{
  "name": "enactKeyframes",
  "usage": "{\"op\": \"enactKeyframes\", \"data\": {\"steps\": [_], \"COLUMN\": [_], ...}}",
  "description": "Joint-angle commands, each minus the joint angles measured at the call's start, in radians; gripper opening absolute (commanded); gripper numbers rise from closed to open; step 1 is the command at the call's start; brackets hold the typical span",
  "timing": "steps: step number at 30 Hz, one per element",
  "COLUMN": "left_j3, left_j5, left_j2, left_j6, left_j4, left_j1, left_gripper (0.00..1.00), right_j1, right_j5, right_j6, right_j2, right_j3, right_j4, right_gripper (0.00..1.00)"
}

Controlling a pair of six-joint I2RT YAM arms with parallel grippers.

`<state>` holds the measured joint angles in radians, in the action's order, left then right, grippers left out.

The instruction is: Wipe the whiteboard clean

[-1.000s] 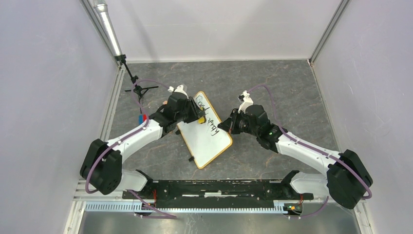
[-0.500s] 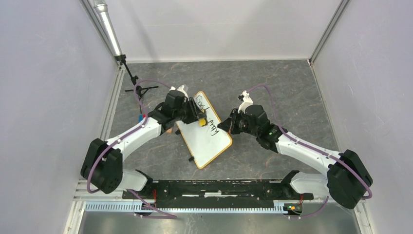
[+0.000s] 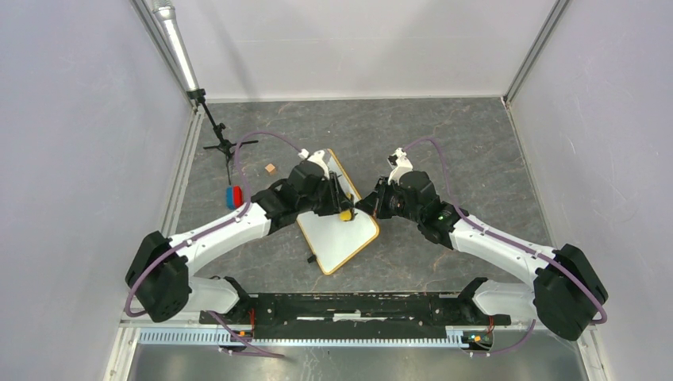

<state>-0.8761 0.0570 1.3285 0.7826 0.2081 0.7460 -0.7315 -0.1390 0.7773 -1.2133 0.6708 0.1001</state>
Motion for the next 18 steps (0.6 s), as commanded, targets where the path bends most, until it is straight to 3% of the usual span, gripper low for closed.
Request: {"op": "enactKeyframes", "data": {"steps": [1,4,8,12,16,18], "left_j3": [0.003,-0.008,0.042,0.088,0.106,0.101], "left_j5": [0.062,0.041,0.135,0.083,0.061,0.027], "left_j2": [0.068,0.097,0.138,0.119,0.079,0.060], "left_j6": [-0.015,-0.060,-0.077,-0.111,-0.105,-0.079], "left_j4": [0.017,0.050,0.037,0.064,0.068,0.059], "left_j1": [0.093,0.041,-0.087,-0.141,-0.133,-0.075], "left_gripper": [0.21,0.21,0.20,0.20,0.20,0.20], "right_j1": [-0.054,-0.057,-0.059,-0.060,-0.061,-0.061], "right_j5": [-0.053,-0.053,-0.047,-0.045,-0.049,-0.048], "right_j6": [-0.023,-0.024,-0.031,-0.026,-0.029,-0.029], "right_j2": [-0.009,-0.009,-0.007,-0.003,-0.008,-0.013], "right_j3": [0.022,0.028,0.036,0.029,0.029,0.030], "right_j4": [0.013,0.011,-0.002,0.004,0.005,0.009], "right_gripper": [0.00,0.00,0.00,0.00,0.00,0.00]}}
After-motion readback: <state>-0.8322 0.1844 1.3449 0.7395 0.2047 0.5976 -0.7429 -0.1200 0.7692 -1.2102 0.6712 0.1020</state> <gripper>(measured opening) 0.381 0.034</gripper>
